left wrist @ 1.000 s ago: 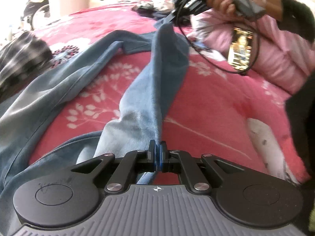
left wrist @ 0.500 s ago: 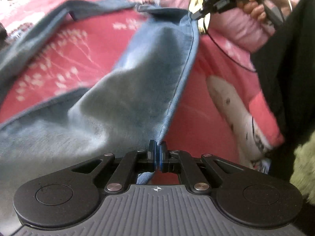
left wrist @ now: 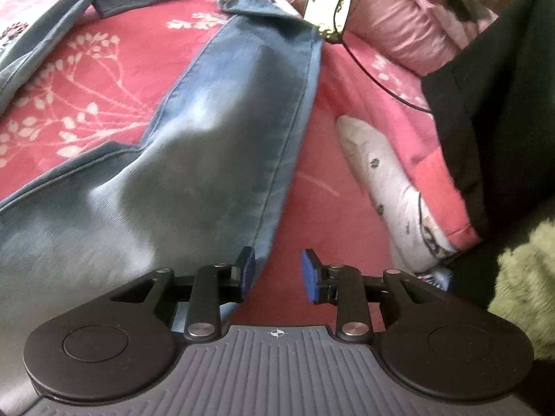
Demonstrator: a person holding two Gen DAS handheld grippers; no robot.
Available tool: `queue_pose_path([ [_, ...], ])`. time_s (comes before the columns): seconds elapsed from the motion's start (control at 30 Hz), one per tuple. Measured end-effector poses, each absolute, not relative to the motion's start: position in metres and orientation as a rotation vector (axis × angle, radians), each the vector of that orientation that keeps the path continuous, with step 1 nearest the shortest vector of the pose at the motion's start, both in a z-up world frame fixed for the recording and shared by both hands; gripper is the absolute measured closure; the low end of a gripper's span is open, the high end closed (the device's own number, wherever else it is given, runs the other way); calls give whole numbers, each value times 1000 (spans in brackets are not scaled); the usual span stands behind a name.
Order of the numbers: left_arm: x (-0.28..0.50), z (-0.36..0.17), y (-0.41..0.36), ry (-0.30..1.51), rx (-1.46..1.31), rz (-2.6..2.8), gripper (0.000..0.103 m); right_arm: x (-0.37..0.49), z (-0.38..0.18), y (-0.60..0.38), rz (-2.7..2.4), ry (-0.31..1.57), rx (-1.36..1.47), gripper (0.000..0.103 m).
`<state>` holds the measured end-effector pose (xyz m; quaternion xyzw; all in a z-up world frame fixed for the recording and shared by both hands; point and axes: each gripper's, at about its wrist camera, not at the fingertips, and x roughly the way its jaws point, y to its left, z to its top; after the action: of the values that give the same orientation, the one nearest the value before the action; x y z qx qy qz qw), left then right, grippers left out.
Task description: Fold clothes
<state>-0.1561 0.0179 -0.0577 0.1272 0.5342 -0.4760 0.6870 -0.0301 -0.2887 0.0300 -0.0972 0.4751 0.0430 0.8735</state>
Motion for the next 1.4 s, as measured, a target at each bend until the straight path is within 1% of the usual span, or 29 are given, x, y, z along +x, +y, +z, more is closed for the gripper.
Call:
queue_pose_path([
  [0.13, -154, -46, 15, 1164, 273, -1043, 73, 0, 11, -260, 139, 994, -297, 63],
  [0.2, -147, -37, 20, 1127, 250, -1012, 73, 9, -4, -249, 144, 1000, -374, 58],
  [0.23, -143, -33, 22, 1109, 238, -996, 73, 12, -11, -244, 147, 1003, -414, 50],
  [0.27, -137, -28, 24, 1090, 224, -977, 72, 15, -18, -240, 158, 1008, -450, 47],
  [0.33, -122, -21, 29, 1052, 200, -935, 72, 16, -30, -237, 162, 1027, -502, 43],
  [0.43, -100, -18, 32, 1005, 190, -884, 70, 19, -44, -245, 117, 1053, -540, 43],
  [0.5, -87, -22, 28, 983, 213, -872, 69, 19, -48, -257, 72, 1060, -542, 48],
  [0.53, -82, -26, 27, 979, 224, -869, 69, 19, -47, -264, 48, 1063, -521, 61],
  [0.57, -78, -31, 25, 988, 236, -870, 69, 20, -44, -273, 26, 1067, -496, 66],
  [0.6, -74, -36, 23, 996, 248, -872, 68, 20, -42, -281, 3, 1070, -472, 70],
  [0.63, -71, -41, 22, 1005, 260, -873, 68, 21, -40, -285, -6, 1069, -453, 76],
  [0.73, -61, -56, 17, 1030, 296, -879, 68, 24, -33, -296, -24, 1062, -401, 79],
  [0.83, -62, -64, 12, 1050, 327, -912, 68, 26, -25, -298, 2, 1042, -350, 79],
  [0.9, -64, -67, 9, 1061, 341, -933, 68, 27, -21, -293, 47, 1032, -326, 70],
  [0.93, -65, -69, 8, 1064, 345, -936, 68, 26, -20, -289, 67, 1031, -325, 57],
  [0.97, -66, -70, 7, 1067, 349, -939, 68, 25, -22, -284, 96, 1033, -335, 49],
  [1.17, -67, -71, 2, 1085, 347, -968, 67, 25, -52, -258, 185, 1098, -434, 45],
  [1.2, -66, -71, 2, 1090, 344, -971, 66, 27, -58, -260, 165, 1107, -430, 46],
  [1.23, -65, -72, 1, 1093, 345, -972, 66, 29, -63, -263, 140, 1114, -423, 53],
  [1.27, -65, -73, -1, 1095, 351, -971, 66, 30, -63, -268, 128, 1120, -386, 66],
  [1.3, -65, -74, -2, 1096, 356, -969, 66, 30, -58, -271, 116, 1110, -358, 76],
  [1.33, -66, -75, -4, 1095, 363, -967, 66, 29, -52, -274, 102, 1096, -334, 95],
  [1.4, -70, -76, -7, 1078, 384, -964, 64, 26, -38, -278, 90, 1039, -327, 95],
])
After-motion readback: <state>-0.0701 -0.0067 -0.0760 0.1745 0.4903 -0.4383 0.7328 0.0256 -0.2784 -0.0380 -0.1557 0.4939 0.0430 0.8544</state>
